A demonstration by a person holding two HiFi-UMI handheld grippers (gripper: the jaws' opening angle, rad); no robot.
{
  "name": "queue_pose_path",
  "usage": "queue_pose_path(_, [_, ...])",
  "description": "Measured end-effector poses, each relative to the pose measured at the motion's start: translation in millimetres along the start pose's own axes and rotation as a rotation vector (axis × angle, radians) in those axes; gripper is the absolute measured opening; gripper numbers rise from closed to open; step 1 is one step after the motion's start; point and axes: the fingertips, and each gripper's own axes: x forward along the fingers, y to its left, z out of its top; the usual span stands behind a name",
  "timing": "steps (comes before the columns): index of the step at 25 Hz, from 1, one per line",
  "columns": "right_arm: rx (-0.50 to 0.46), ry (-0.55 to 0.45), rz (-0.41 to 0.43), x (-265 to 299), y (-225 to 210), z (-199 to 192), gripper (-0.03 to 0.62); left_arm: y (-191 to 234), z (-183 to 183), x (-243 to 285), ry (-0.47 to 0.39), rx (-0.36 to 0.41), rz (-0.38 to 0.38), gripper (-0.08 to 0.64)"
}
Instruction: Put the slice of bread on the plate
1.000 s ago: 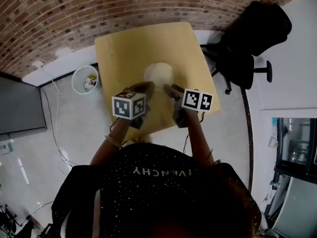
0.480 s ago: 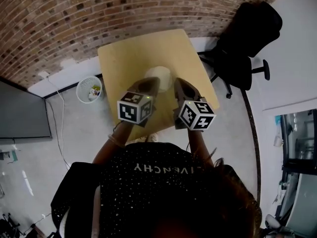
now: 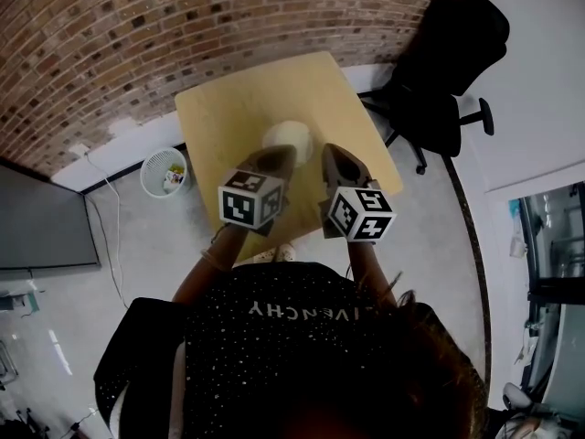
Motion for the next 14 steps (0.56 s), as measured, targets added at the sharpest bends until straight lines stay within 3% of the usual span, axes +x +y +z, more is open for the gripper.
queue_pose_path(14, [0.018, 0.018, -0.012, -1, -13, 1, 0.011, -7, 0, 13, 0.022, 0.007, -0.026, 0.009])
